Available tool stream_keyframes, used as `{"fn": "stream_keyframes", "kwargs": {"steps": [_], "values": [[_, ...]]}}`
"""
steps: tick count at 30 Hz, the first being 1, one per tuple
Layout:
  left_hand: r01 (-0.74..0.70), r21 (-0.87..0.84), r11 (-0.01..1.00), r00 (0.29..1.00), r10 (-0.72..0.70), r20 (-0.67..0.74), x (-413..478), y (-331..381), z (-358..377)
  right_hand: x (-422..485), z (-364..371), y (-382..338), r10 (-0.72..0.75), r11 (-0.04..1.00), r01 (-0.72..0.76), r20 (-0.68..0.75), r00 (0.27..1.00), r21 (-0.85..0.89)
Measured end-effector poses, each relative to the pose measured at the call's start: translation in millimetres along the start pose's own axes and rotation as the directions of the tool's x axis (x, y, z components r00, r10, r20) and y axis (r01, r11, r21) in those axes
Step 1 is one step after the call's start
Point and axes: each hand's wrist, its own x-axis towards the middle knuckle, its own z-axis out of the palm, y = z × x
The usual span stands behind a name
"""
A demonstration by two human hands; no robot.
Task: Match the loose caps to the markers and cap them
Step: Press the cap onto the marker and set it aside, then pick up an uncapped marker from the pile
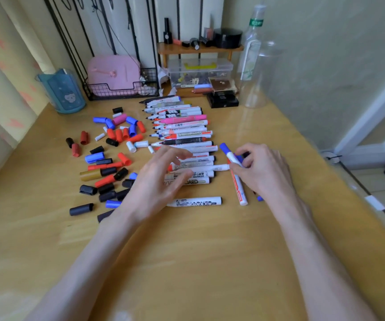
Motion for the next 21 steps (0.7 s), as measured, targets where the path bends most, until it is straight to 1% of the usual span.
{"fn": "stream_keyframes", "kwargs": {"steps": [3, 6, 12, 16, 21], "values": [[0.005, 0.017, 1.000, 1.000, -0.006, 0.024, -0.2, 2.3, 3.1, 4.2, -5.5, 8.4, 0.108, 0.994, -0.107, 0.003, 0.994, -0.008], [0.000, 0.037, 0.999, 1.000, -0.001, 0.021, -2.8, 1.7, 0.9, 4.7, -6.5, 10.4, 0.151, 0.988, -0.151, 0.017, 0.988, -0.017], [0.011, 0.037, 0.999, 1.000, -0.011, 0.009, -8.1, -1.6, -10.2, 4.7, -7.4, 8.8, 0.161, 0.987, -0.161, 0.044, 0.986, -0.004], [0.013, 0.065, 0.998, 1.000, -0.014, 0.017, -16.5, -6.4, -24.4, 4.1, -6.7, 8.3, 0.158, 0.987, -0.159, 0.081, 0.984, 0.005], [0.046, 0.108, 0.993, 0.999, -0.048, 0.017, -30.3, -16.6, -46.5, 3.2, -4.4, 4.7, 0.143, 0.990, -0.144, 0.086, 0.986, -0.002]]}}
